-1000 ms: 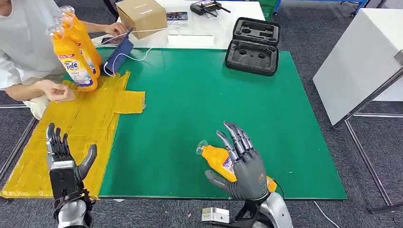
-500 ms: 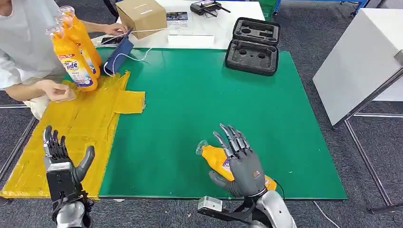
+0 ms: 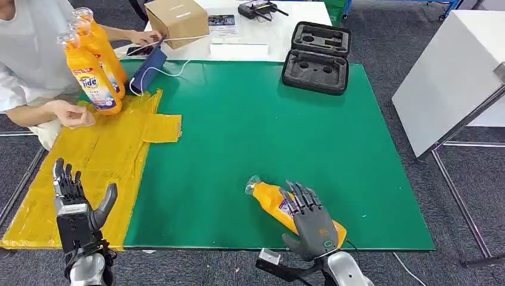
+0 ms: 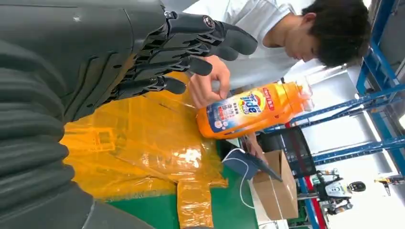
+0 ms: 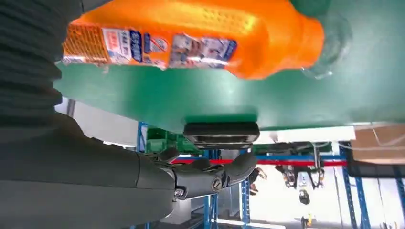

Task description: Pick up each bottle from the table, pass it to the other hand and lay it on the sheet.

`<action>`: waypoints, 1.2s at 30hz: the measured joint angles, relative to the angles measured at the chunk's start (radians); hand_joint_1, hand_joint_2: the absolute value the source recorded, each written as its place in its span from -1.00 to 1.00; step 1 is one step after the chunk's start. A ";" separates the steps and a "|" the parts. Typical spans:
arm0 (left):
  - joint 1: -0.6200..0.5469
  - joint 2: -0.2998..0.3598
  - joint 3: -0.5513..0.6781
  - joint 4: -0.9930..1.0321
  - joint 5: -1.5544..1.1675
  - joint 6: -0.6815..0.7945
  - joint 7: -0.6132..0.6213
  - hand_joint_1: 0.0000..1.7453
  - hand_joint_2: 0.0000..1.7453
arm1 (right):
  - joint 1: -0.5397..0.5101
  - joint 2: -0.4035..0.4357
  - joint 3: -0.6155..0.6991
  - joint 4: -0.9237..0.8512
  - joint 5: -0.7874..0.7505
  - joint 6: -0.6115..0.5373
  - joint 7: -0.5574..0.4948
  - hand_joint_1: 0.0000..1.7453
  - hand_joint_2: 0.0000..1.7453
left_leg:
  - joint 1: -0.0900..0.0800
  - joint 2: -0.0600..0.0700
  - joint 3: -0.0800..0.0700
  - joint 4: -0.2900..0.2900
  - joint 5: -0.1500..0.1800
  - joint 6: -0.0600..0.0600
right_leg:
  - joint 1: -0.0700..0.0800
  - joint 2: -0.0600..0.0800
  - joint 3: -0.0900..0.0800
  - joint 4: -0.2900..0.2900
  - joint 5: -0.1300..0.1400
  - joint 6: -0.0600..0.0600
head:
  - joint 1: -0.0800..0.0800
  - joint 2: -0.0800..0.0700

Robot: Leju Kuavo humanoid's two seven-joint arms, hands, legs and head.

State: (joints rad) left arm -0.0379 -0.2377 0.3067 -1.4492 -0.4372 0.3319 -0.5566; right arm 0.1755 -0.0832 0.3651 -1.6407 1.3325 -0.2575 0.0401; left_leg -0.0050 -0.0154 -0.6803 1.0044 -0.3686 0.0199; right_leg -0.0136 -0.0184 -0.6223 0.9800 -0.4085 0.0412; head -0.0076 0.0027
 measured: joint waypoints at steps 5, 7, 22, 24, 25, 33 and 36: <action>0.000 0.000 0.001 0.000 0.000 0.000 0.000 -1.00 1.00 | 0.000 -0.008 0.000 0.015 0.006 0.004 0.008 -1.00 1.00 | 0.000 0.000 0.000 0.000 0.000 0.000 | 0.000 0.000 0.000 0.000 0.000 0.000 | 0.000 0.000; 0.000 0.000 0.002 0.000 0.000 0.000 0.002 -1.00 1.00 | 0.000 -0.011 0.000 0.021 0.013 0.004 0.020 -1.00 1.00 | 0.000 0.000 0.000 0.000 0.000 0.000 | 0.000 0.000 0.000 0.000 0.000 0.000 | 0.000 0.000; 0.001 -0.001 0.005 0.000 -0.002 0.000 0.006 -1.00 1.00 | -0.001 -0.015 -0.003 0.032 0.052 -0.008 0.055 -1.00 1.00 | 0.000 0.000 0.000 0.000 0.000 0.000 | 0.000 0.000 0.000 0.000 0.000 0.000 | 0.000 0.000; 0.002 -0.003 0.007 0.000 -0.002 0.000 0.007 -1.00 1.00 | -0.001 -0.015 -0.012 0.033 0.075 -0.018 0.069 -1.00 1.00 | 0.000 0.000 0.000 0.000 0.000 0.000 | 0.000 0.000 0.000 0.000 0.000 0.000 | 0.000 0.000; 0.004 -0.005 0.008 0.000 -0.003 -0.001 0.009 -1.00 1.00 | -0.002 -0.014 -0.026 0.035 0.098 -0.024 0.082 -1.00 1.00 | 0.000 0.000 0.000 0.000 0.000 0.000 | 0.000 0.000 0.000 0.000 0.000 0.000 | 0.000 0.000; 0.005 -0.011 0.007 0.002 -0.010 -0.016 0.021 -1.00 1.00 | -0.030 0.007 -0.148 0.112 0.210 -0.021 0.145 -1.00 1.00 | 0.000 0.000 0.000 0.000 0.000 0.000 | 0.000 0.000 0.000 0.000 0.000 0.000 | 0.000 0.000; 0.005 -0.011 0.003 0.003 -0.010 -0.018 0.023 -1.00 1.00 | -0.040 0.012 -0.167 0.130 0.218 -0.022 0.154 -1.00 1.00 | 0.000 0.000 0.000 0.000 0.000 0.000 | 0.000 0.000 0.000 0.000 0.000 0.000 | 0.000 0.000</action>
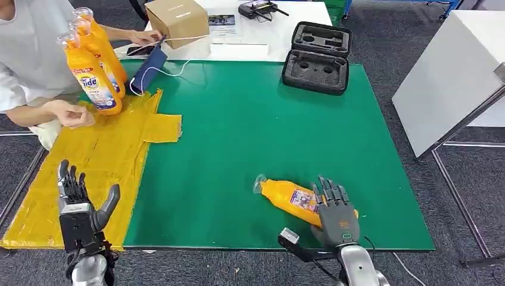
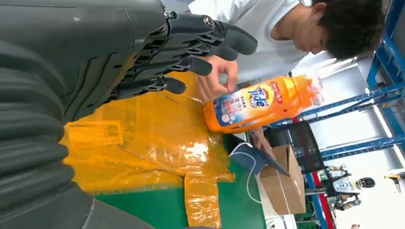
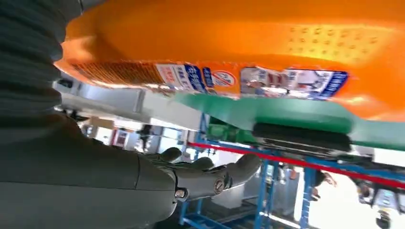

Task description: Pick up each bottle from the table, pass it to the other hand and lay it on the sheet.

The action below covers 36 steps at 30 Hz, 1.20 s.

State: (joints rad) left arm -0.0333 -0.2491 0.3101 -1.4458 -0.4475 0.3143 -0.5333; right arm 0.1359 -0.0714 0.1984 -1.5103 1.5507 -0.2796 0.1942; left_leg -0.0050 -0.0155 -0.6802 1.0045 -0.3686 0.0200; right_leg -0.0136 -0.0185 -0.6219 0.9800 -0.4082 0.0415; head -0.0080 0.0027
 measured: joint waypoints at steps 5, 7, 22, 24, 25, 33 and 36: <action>-0.003 0.000 -0.001 0.004 0.000 -0.001 0.001 -1.00 1.00 | -0.025 0.002 -0.012 0.025 0.002 0.005 0.030 -1.00 1.00 | 0.000 0.000 0.000 0.000 0.000 0.000 | 0.000 0.000 0.000 0.000 0.000 0.000 | 0.000 0.000; -0.006 0.000 -0.004 0.008 0.000 -0.003 0.001 -1.00 1.00 | -0.038 0.002 -0.015 0.038 0.002 0.007 0.033 -1.00 1.00 | 0.000 0.000 0.000 0.000 0.000 0.000 | 0.000 0.000 0.000 0.000 0.000 0.000 | 0.000 0.000; -0.104 0.000 -0.082 0.121 0.001 -0.031 0.001 -1.00 1.00 | -0.276 0.003 -0.057 0.398 -0.002 0.117 -0.003 -1.00 1.00 | 0.000 0.006 0.026 0.000 -0.011 0.000 | 0.000 0.002 0.014 -0.002 -0.008 0.001 | 0.000 0.000; -0.109 0.000 -0.086 0.129 0.001 -0.031 0.001 -1.00 1.00 | -0.290 0.004 -0.057 0.419 -0.002 0.117 -0.004 -1.00 1.00 | 0.000 0.006 0.029 0.000 -0.011 0.000 | 0.000 0.003 0.016 -0.002 -0.008 0.001 | 0.000 0.000; -0.111 0.000 -0.088 0.133 0.001 -0.032 0.001 -1.00 1.00 | -0.295 0.004 -0.058 0.427 -0.002 0.117 -0.005 -1.00 1.00 | 0.000 0.007 0.030 0.000 -0.012 0.001 | 0.000 0.003 0.017 -0.002 -0.008 0.001 | 0.000 0.000; -0.113 0.000 -0.094 0.148 0.001 -0.032 0.001 -1.00 1.00 | -0.312 0.006 -0.059 0.457 -0.002 0.122 -0.007 -0.36 1.00 | 0.000 0.007 0.035 0.000 -0.012 0.002 | 0.000 0.004 0.022 -0.002 -0.008 0.000 | 0.000 0.000; -0.131 0.000 -0.097 0.171 0.008 -0.033 -0.007 -1.00 1.00 | -0.348 0.004 -0.059 0.508 -0.014 0.174 -0.030 1.00 1.00 | 0.000 0.012 0.040 0.000 -0.014 0.004 | 0.000 0.008 0.025 -0.004 -0.008 0.000 | 0.000 0.000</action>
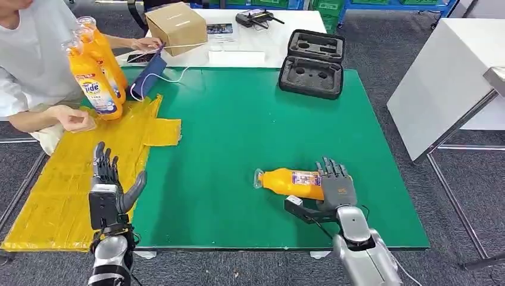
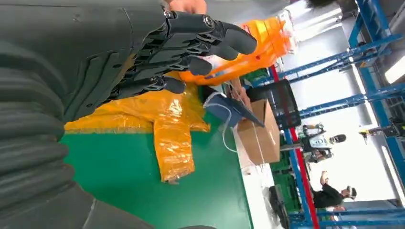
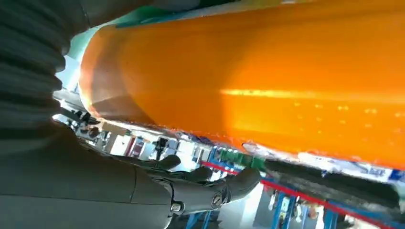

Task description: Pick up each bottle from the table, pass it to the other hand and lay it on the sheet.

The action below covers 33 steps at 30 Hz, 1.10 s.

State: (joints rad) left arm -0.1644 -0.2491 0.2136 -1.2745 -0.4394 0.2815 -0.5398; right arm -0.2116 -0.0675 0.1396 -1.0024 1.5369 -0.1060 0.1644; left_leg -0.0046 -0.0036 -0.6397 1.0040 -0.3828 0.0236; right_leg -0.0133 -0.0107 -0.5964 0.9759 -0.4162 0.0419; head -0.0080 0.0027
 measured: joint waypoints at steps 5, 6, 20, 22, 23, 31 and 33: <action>-0.048 0.000 -0.021 0.062 0.011 0.016 -0.020 -1.00 1.00 | -0.067 -0.012 0.005 0.130 -0.014 0.009 -0.057 1.00 1.00 | 0.003 0.004 0.007 -0.001 -0.002 0.001 | 0.002 0.000 0.007 -0.002 -0.006 -0.002 | 0.000 0.000; -0.052 0.000 -0.024 0.068 0.013 0.018 -0.021 -1.00 1.00 | -0.079 -0.014 0.008 0.148 -0.018 0.009 -0.066 1.00 1.00 | 0.004 0.005 0.008 -0.001 -0.001 0.001 | 0.002 0.000 0.008 -0.003 -0.008 -0.004 | 0.000 0.000; -0.058 0.005 -0.046 0.094 0.035 0.013 -0.027 -1.00 1.00 | -0.098 -0.038 0.056 0.177 -0.108 -0.012 -0.122 1.00 1.00 | 0.005 0.004 0.027 0.000 -0.011 -0.002 | 0.004 0.001 0.032 -0.010 -0.005 -0.002 | 0.001 0.000; -0.051 0.006 -0.048 0.088 0.036 0.005 -0.019 -1.00 1.00 | -0.090 -0.027 0.060 0.153 -0.140 -0.057 -0.131 1.00 1.00 | 0.005 0.003 0.027 0.000 -0.012 -0.002 | 0.004 0.001 0.032 -0.010 -0.006 -0.001 | 0.000 0.000; -0.043 0.005 -0.049 0.080 0.032 -0.005 -0.012 -1.00 1.00 | -0.079 -0.020 0.058 0.136 -0.167 -0.096 -0.144 1.00 1.00 | 0.005 0.003 0.026 0.000 -0.012 -0.002 | 0.004 0.001 0.033 -0.009 -0.006 -0.001 | 0.001 0.000; 0.036 -0.012 -0.164 0.003 -0.034 -0.118 0.056 -1.00 1.00 | 0.040 0.107 0.027 -0.155 -0.439 -0.272 -0.281 1.00 1.00 | 0.006 -0.001 0.001 0.000 -0.003 -0.002 | 0.004 -0.003 0.017 -0.005 0.008 0.001 | 0.000 0.000; 0.042 -0.014 -0.205 -0.003 -0.034 -0.149 0.065 -1.00 1.00 | 0.053 0.132 0.017 -0.204 -0.497 -0.296 -0.322 0.98 1.00 | 0.006 -0.001 -0.001 0.000 -0.003 -0.002 | 0.005 -0.004 0.016 -0.005 0.007 -0.001 | 0.000 0.000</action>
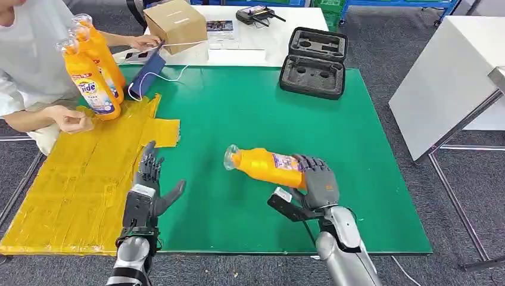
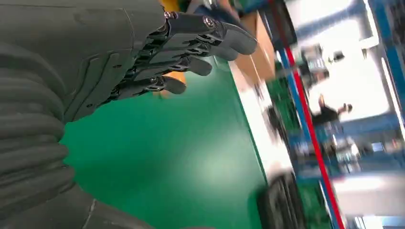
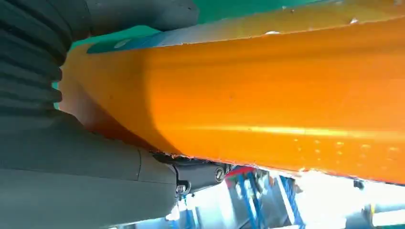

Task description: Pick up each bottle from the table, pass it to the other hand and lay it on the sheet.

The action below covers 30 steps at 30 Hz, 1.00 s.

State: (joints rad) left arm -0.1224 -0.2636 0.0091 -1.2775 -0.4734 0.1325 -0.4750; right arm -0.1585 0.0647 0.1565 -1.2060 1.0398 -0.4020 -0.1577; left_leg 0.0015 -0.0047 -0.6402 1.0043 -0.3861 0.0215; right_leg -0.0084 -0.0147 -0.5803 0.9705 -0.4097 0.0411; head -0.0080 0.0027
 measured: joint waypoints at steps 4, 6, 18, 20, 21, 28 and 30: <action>0.005 0.000 -0.100 -0.014 0.000 -0.059 0.014 -1.00 1.00 | 0.025 0.047 -0.026 -0.085 -0.152 -0.008 -0.102 0.96 1.00 | 0.000 0.000 -0.005 0.000 -0.001 0.000 | 0.000 0.000 -0.005 0.000 0.000 0.000 | 0.000 0.000; 0.006 0.000 -0.147 -0.015 0.002 -0.072 0.021 -1.00 1.00 | 0.031 0.068 -0.029 -0.113 -0.180 -0.003 -0.120 1.00 1.00 | 0.000 0.000 -0.006 0.000 -0.001 -0.001 | 0.000 0.000 -0.006 0.000 -0.001 0.000 | 0.000 0.000; 0.001 0.007 -0.269 -0.016 0.029 -0.131 0.026 -1.00 1.00 | 0.034 0.163 -0.039 -0.104 -0.293 0.087 -0.177 0.96 1.00 | 0.000 -0.001 -0.006 0.000 -0.001 -0.001 | 0.000 0.000 -0.006 0.000 -0.002 0.002 | 0.000 0.000; 0.000 0.007 -0.275 -0.017 0.024 -0.128 0.026 -1.00 1.00 | 0.033 0.169 -0.039 -0.099 -0.297 0.093 -0.181 0.98 1.00 | 0.000 -0.001 -0.007 0.000 -0.001 -0.001 | 0.000 0.000 -0.006 0.000 -0.002 0.002 | 0.000 0.000; 0.000 0.008 -0.276 -0.017 0.023 -0.126 0.026 -1.00 1.00 | 0.033 0.173 -0.037 -0.095 -0.298 0.103 -0.183 0.98 1.00 | 0.000 -0.001 -0.007 0.000 -0.001 -0.001 | 0.000 0.000 -0.006 0.000 -0.002 0.002 | 0.000 0.000; -0.025 0.008 -0.290 -0.015 0.031 -0.110 0.037 -1.00 1.00 | 0.022 0.239 0.088 -0.015 -0.247 0.171 -0.210 0.96 1.00 | 0.000 0.000 -0.008 0.000 -0.001 -0.001 | 0.001 0.000 -0.009 0.000 -0.002 0.001 | 0.000 0.000; -0.034 0.009 -0.286 -0.010 0.050 -0.106 0.040 -1.00 1.00 | 0.023 0.256 0.154 0.014 -0.237 0.177 -0.215 0.96 1.00 | 0.000 0.000 -0.008 0.000 -0.001 -0.001 | 0.001 0.000 -0.009 0.001 -0.003 0.000 | 0.000 0.000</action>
State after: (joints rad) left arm -0.1562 -0.2548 -0.2766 -1.2879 -0.4239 0.0263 -0.4349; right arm -0.1360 0.3208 0.3107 -1.1922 0.8027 -0.2247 -0.3723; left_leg 0.0018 -0.0052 -0.6487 1.0038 -0.3871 0.0206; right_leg -0.0076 -0.0149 -0.5894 0.9718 -0.4123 0.0415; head -0.0080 0.0027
